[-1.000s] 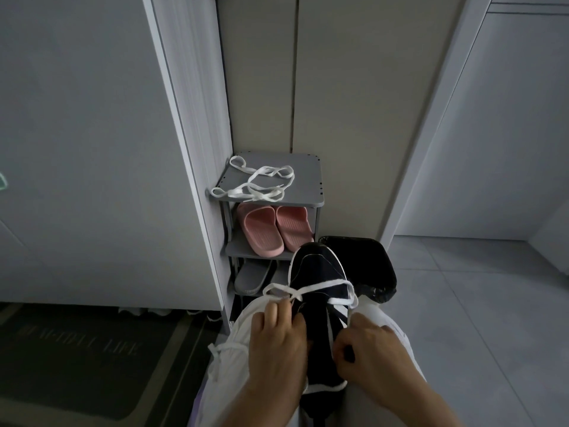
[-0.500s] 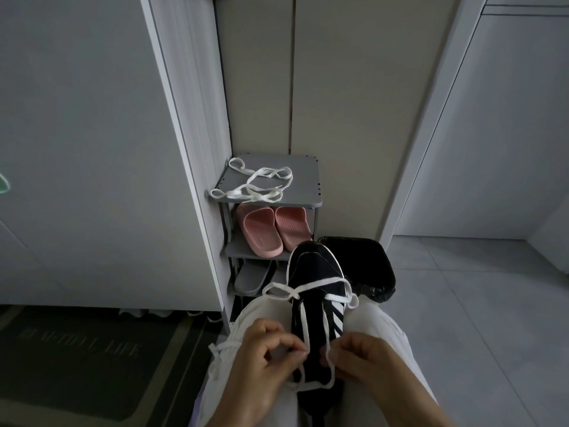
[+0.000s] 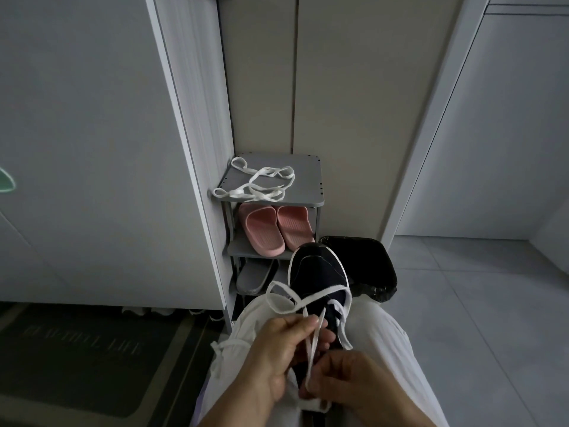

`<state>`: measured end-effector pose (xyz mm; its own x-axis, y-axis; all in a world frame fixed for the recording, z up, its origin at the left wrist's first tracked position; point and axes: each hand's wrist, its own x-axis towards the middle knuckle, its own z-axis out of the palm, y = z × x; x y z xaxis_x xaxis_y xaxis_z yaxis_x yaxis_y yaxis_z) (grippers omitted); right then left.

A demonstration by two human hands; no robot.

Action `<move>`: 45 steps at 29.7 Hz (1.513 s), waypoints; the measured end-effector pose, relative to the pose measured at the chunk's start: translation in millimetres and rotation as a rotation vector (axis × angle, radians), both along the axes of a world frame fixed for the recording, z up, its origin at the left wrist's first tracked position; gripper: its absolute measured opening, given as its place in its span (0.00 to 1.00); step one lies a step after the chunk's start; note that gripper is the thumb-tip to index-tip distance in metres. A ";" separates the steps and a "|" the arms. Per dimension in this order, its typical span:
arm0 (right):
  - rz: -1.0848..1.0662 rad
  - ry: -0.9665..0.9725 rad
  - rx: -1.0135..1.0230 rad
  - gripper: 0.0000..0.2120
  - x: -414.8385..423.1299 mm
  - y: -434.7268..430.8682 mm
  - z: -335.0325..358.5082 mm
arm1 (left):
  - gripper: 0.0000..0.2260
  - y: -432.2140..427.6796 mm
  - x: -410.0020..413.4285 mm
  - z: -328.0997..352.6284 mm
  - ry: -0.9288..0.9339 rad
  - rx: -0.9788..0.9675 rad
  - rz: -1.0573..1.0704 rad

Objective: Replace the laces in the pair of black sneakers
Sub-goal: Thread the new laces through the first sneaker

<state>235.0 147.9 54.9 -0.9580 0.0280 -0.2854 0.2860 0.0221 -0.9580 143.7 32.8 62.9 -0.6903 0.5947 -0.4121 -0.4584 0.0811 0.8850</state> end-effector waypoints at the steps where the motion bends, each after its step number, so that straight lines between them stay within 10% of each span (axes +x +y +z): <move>1: -0.022 -0.009 0.031 0.04 2.3 4.5 -0.3 | 0.08 1.1 0.3 -0.9 0.007 0.009 0.033; 12: -0.408 -0.030 -0.057 0.13 -32.2 -11.1 7.5 | 0.07 -19.0 28.5 -15.6 0.447 -0.147 -0.301; 14: -0.351 -0.059 -0.116 0.15 -27.9 -13.6 8.6 | 0.21 -27.4 24.7 -18.6 0.475 -0.232 -0.284; 15: -0.327 -0.064 -0.140 0.15 -25.7 -13.5 8.6 | 0.28 -32.0 22.1 -23.2 0.471 -0.223 -0.252; 18: -0.237 -0.013 -0.089 0.16 -15.1 -9.6 9.3 | 0.08 -38.2 9.2 -16.3 0.298 -0.172 -0.277; 25: 0.090 -0.105 0.289 0.10 1.7 -11.7 1.7 | 0.12 -14.5 -3.3 2.9 0.145 0.040 -0.180; 32: -0.235 -0.024 -0.084 0.22 -12.5 -2.7 2.7 | 0.09 -29.5 23.5 -13.2 0.862 -0.171 -0.139; 38: -0.305 -0.055 -0.121 0.13 -33.9 -11.6 8.7 | 0.12 -37.6 18.1 -37.1 0.632 -0.302 -0.501; 45: -0.130 -0.045 -0.140 0.13 -12.6 -4.0 0.1 | 0.11 -8.5 -1.4 -1.8 0.298 -0.098 -0.062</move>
<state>222.4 143.8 55.1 -0.9350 0.1081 -0.3377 0.3204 -0.1502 -0.9353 142.3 24.3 61.2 -0.7526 0.6072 -0.2547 -0.1721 0.1920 0.9662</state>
